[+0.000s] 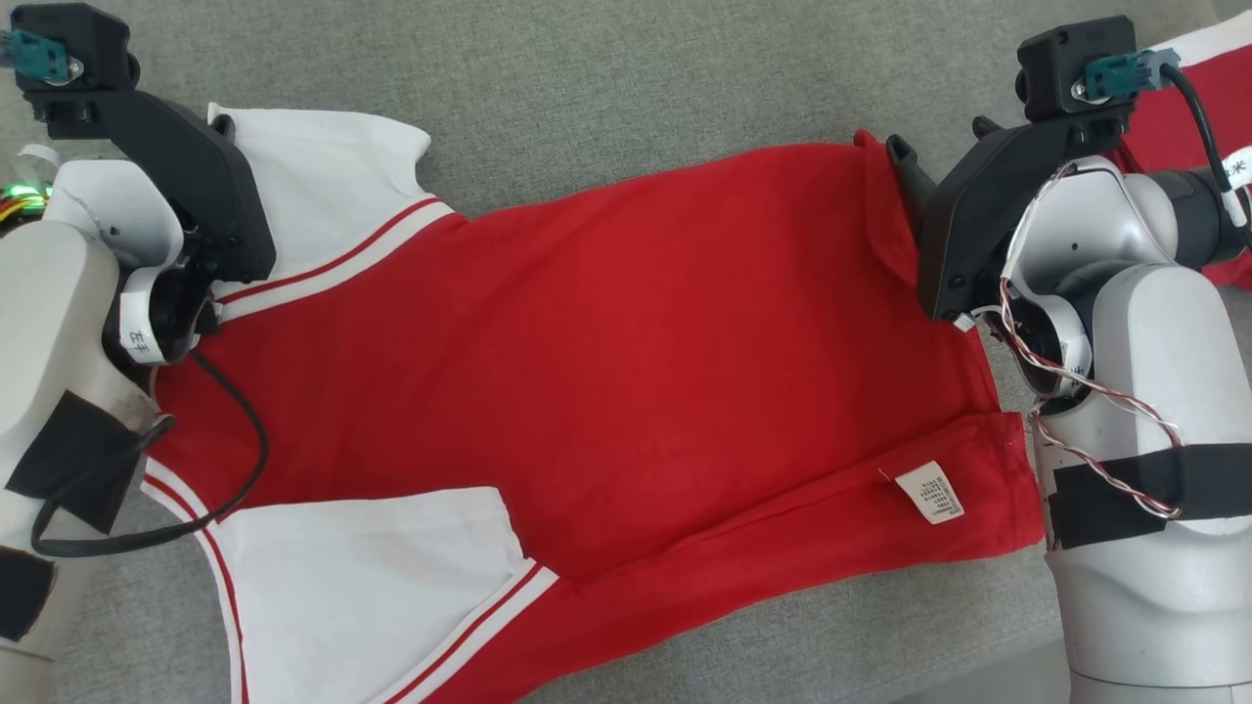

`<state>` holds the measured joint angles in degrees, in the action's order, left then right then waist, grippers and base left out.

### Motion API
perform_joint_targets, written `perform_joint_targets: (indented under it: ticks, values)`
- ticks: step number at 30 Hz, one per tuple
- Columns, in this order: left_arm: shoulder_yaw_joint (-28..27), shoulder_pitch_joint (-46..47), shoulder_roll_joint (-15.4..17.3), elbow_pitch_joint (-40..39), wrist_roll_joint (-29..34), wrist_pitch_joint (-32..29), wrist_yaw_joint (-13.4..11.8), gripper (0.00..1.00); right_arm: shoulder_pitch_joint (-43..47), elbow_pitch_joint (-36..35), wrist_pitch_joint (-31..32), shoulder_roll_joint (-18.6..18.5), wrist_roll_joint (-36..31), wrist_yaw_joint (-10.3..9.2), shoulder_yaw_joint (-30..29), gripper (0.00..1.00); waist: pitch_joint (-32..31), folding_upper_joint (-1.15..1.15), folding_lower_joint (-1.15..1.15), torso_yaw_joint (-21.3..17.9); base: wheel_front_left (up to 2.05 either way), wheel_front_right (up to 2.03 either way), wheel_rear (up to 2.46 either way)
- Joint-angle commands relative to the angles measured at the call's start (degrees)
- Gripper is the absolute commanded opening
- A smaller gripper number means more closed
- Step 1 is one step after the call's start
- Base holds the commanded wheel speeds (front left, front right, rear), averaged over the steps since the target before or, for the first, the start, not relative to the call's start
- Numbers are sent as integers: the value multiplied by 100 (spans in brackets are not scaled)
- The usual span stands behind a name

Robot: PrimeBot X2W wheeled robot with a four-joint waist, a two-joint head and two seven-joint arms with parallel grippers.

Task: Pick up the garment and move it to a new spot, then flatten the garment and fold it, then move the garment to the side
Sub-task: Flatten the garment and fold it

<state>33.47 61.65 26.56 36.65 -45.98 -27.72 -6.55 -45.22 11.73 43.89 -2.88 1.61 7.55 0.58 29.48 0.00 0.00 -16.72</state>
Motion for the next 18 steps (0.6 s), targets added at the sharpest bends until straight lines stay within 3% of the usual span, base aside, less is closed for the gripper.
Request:
perform_joint_targets:
  ticks: [1,18]
  values:
    - [96,-251,25,60,-57,-150,-6,0,-103,-25,50,-2,-99,-18,29,100,3,0,0,37,0,0,0]
    - [117,-279,15,-193,-93,-166,-119,0,-693,851,506,-10,-1249,-18,590,100,56,0,0,224,0,0,0]
